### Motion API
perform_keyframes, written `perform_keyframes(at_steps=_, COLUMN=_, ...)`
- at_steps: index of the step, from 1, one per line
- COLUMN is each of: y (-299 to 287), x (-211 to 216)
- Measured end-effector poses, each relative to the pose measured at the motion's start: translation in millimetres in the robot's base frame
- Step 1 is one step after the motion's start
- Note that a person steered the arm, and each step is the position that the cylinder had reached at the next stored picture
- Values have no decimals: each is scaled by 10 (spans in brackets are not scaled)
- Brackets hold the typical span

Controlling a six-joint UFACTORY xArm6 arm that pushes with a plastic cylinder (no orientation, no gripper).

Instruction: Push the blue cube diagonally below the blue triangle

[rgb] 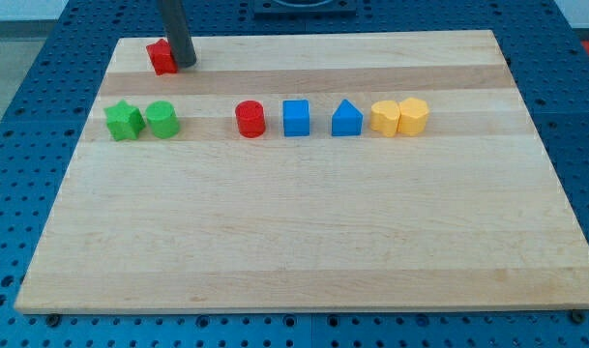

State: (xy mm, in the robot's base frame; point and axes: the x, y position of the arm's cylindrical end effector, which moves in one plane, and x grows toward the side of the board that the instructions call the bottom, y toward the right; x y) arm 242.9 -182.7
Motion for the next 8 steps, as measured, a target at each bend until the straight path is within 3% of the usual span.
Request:
perform_keyframes(at_steps=4, y=167, x=-103)
perform_keyframes(at_steps=8, y=1119, x=668)
